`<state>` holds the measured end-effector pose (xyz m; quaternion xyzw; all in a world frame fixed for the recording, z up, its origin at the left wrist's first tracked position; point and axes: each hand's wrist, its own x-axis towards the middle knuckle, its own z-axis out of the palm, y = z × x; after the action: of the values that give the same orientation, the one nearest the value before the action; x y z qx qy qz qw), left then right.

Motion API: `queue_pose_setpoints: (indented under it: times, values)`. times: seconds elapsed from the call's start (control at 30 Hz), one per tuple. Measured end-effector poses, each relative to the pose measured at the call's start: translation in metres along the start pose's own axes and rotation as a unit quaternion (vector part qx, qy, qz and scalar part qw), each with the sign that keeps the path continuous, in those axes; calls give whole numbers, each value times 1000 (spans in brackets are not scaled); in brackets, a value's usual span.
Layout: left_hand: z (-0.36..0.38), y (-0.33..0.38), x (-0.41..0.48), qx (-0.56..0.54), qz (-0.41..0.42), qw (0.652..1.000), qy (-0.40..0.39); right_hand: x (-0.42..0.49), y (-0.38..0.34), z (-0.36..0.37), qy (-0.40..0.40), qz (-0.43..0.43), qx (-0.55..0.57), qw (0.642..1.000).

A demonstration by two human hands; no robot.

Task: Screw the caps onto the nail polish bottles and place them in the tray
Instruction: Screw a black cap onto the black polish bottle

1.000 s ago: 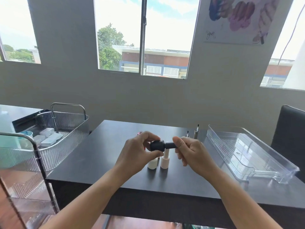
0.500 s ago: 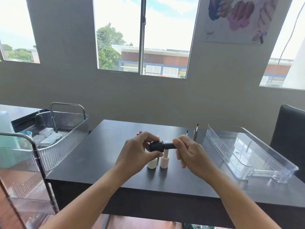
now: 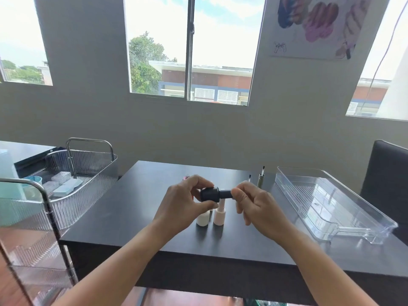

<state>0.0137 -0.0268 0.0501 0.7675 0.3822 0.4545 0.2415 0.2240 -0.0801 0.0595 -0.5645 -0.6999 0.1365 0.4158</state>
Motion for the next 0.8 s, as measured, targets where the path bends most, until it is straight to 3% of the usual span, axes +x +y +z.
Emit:
queue_pose_setpoints:
  times: [0.17,0.57,0.8]
  values:
    - [0,2,0,-2,-14,1000,2,2,1,0,14,30,-18,999]
    - [1,8,-1,-18,-25,999,-9,-4,-12,-3,9,-51,-144,988]
    - [-1,12,-4,59,38,997,29,-2,-9,2,-2,-18,-95,995]
